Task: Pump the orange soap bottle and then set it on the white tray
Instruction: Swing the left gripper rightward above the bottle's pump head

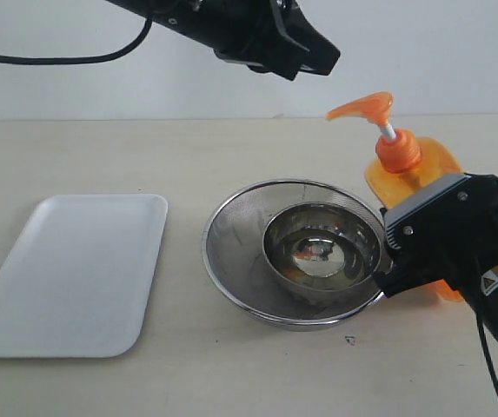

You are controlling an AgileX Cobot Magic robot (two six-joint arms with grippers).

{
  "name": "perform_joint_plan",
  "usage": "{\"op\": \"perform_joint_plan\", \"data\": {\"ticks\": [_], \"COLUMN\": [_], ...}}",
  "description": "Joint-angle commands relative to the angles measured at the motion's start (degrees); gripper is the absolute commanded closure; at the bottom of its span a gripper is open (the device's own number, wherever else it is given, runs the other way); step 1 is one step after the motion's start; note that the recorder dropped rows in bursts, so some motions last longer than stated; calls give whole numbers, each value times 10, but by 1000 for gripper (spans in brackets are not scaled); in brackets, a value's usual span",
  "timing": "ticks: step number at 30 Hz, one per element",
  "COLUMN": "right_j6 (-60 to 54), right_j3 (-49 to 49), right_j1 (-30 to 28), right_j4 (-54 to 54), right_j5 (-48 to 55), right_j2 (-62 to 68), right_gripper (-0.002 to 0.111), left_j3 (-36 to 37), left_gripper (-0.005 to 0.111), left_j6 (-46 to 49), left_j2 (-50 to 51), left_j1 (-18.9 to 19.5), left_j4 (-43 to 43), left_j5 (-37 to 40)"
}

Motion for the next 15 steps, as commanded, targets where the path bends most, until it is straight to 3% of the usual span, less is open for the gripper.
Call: {"op": "perform_joint_plan", "data": {"ticks": [1,15], "right_j6": [-18,-51], "right_j3": [1,1], "right_j1": [-1,-1], "right_j4": [18,29], "right_j5": [-10,-10], "right_j2": [-2,-2], "right_gripper": [108,108], "left_j3": [30,30], "left_gripper": [102,102], "left_j6": [34,54], "left_j2": [-24,-24], "left_j1": [0,0], "left_j4": [-54,-109], "left_j5": [5,29]}}
